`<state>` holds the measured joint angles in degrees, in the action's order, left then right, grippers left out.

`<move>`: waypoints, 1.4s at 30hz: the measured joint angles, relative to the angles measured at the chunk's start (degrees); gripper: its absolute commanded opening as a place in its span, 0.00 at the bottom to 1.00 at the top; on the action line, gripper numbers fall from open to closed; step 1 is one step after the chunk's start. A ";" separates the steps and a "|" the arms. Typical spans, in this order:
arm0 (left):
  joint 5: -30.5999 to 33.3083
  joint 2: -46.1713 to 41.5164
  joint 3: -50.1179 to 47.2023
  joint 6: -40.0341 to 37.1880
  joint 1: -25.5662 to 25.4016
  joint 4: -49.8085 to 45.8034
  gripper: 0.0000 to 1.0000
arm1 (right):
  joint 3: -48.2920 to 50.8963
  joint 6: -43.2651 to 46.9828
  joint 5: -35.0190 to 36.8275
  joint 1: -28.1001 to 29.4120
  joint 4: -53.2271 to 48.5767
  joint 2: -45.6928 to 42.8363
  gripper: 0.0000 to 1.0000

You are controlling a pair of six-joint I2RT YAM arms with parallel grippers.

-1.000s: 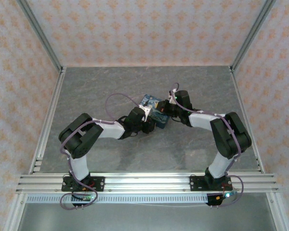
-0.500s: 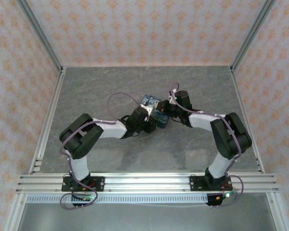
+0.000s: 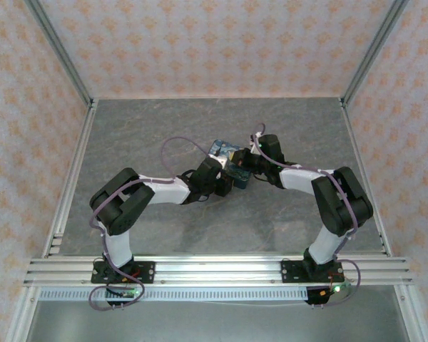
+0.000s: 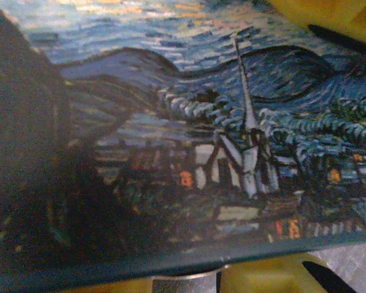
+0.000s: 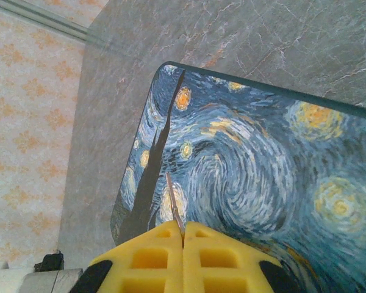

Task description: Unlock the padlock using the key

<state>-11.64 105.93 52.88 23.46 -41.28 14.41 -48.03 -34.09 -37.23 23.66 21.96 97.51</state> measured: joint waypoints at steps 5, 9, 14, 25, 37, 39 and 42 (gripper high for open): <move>-0.09 0.00 0.00 1.55 0.00 0.11 0.24 | 0.46 0.00 0.04 0.33 -0.07 -0.57 0.00; -0.50 0.00 0.02 3.52 0.00 0.17 0.23 | 1.16 0.22 0.24 0.72 -1.29 -2.12 0.00; -2.05 -0.13 0.33 7.23 0.00 -0.52 0.21 | 2.67 2.49 2.58 0.94 -2.75 -7.26 0.00; -8.44 -4.46 2.10 16.61 1.49 -5.79 0.17 | 14.14 12.37 9.29 1.05 -6.43 -29.38 0.00; -13.05 -7.48 4.20 21.75 4.24 -13.81 0.17 | 28.79 16.85 14.80 9.14 -4.39 -37.90 0.00; -13.51 -8.09 4.46 22.18 4.33 -15.06 0.17 | 30.58 17.51 15.39 10.14 -3.08 -37.59 0.00; -13.99 -8.46 4.94 22.86 4.31 -16.46 0.16 | 31.01 18.47 15.91 11.21 -1.36 -36.09 0.00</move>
<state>-25.63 97.47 57.82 46.33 -36.97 -2.04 -17.02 -15.62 -21.32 34.87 20.60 61.43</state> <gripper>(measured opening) 0.199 0.042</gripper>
